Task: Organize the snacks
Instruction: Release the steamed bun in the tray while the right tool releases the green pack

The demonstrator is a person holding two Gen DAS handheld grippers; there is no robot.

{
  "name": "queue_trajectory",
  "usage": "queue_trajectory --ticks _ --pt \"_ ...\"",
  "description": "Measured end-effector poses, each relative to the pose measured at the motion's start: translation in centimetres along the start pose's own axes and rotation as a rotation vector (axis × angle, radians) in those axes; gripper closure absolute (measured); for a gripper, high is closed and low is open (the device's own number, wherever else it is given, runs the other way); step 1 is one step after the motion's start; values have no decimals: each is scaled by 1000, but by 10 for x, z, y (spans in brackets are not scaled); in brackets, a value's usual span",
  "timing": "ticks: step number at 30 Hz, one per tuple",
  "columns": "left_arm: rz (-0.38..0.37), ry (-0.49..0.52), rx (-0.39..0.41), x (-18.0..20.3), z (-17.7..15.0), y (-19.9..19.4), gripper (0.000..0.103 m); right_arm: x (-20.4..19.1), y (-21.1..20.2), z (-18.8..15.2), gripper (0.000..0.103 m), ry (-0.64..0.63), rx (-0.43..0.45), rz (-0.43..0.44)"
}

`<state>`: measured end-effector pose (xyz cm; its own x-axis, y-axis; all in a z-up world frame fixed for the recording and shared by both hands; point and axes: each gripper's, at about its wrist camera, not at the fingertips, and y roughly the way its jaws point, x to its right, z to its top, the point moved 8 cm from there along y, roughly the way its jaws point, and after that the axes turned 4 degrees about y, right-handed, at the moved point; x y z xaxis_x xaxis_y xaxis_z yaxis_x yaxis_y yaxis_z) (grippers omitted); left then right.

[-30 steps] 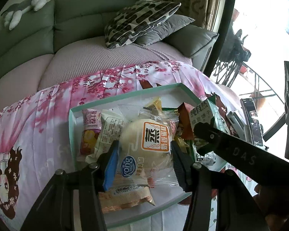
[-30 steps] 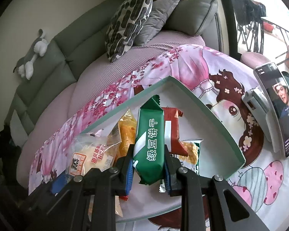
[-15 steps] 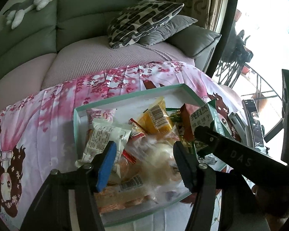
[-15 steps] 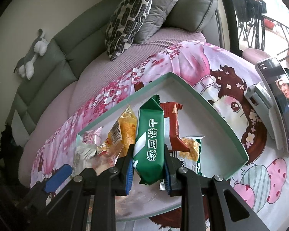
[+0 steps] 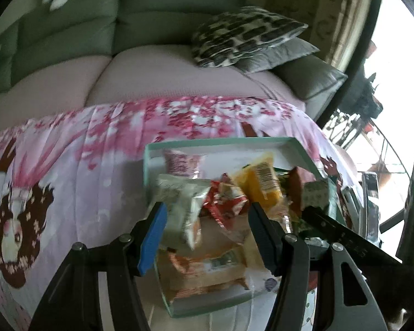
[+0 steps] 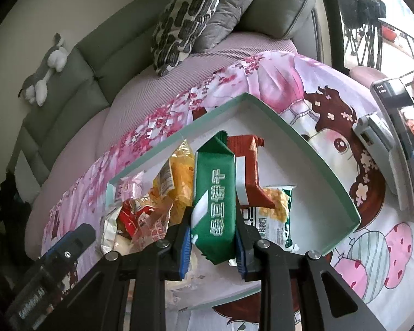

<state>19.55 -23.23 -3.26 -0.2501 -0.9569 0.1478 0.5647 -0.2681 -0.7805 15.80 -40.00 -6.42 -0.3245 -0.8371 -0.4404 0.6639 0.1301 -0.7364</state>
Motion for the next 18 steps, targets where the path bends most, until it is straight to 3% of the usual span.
queue_trajectory --ticks 5,15,17,18 --pt "35 -88 -25 -23 -4 1 39 2 -3 -3 74 -12 -1 -30" --pt "91 -143 -77 -45 -15 8 30 -1 -8 -6 73 -49 -6 -64" --pt "104 -141 -90 -48 -18 10 25 -2 -9 -7 67 -59 -9 -71" --pt "110 -138 -95 -48 -19 10 21 -3 -9 -9 57 -63 -11 -75"
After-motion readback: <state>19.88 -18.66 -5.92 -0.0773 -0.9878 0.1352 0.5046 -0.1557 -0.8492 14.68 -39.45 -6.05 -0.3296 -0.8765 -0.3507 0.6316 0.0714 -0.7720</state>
